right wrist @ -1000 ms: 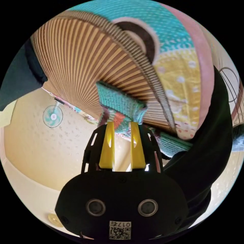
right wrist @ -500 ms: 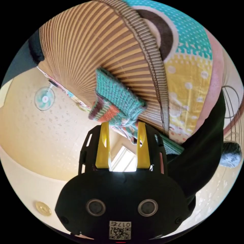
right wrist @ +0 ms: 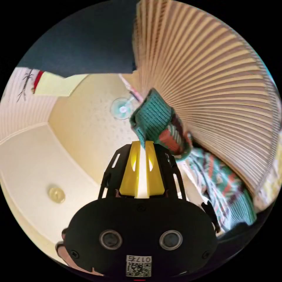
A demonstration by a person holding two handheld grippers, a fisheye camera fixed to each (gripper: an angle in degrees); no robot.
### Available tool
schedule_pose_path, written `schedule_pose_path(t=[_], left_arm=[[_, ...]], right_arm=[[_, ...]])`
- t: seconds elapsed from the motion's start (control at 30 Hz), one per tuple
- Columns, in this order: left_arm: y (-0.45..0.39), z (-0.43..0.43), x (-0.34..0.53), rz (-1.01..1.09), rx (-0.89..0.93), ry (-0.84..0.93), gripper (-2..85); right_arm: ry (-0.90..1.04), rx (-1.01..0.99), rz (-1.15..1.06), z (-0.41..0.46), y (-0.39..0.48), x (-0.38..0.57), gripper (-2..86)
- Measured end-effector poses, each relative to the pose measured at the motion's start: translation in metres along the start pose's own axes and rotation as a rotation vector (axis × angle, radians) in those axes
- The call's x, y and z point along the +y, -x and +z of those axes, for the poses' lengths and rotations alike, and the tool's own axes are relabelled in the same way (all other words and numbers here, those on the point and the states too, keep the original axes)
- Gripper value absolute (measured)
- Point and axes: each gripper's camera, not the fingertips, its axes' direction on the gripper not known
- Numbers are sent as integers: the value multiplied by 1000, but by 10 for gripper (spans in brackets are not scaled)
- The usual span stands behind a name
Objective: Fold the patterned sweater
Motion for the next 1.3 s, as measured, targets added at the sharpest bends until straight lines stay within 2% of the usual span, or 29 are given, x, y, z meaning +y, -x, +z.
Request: schedule_pose_path(t=[0.07, 0.2, 0.27, 0.3, 0.37, 0.43, 0.57, 0.73, 0.93, 1.13, 1.2, 1.3], left_arm=[[3, -6, 4, -6, 0, -3, -4], [15, -22, 14, -35, 7, -4, -5], [22, -28, 17, -51, 3, -3, -4], [27, -31, 19, -64, 3, 2, -4], [34, -33, 19, -86, 10, 18, -3], [41, -36, 18, -103, 13, 34, -1], [49, -51, 9, -106, 37, 60, 12], [62, -75, 9, -74, -60, 115, 21], [93, -73, -15, -12, -279, 317, 45], [140, -2, -49, 39, -419, 634, 99], [164, 24, -54, 25, -466, 719, 130], [191, 53, -55, -6, -409, 822, 144]], right_arm=[[172, -126, -142, 70, 18, 15, 37], [480, -50, -262, 205, 24, 87, 41], [752, 109, -262, 299, -16, 167, 49], [826, 170, -261, 320, -31, 190, 52], [1128, 400, -243, 378, -111, 278, 88], [1294, 460, -176, 389, -171, 327, 115], [1389, 611, -82, 344, -254, 377, 118], [1299, 860, -23, 249, -297, 344, 107], [1016, 1230, -117, 151, -260, 291, 120], [746, 1593, -270, 118, -196, 273, 140], [712, 1653, -281, 113, -188, 268, 145], [707, 1738, -235, 105, -193, 250, 160]])
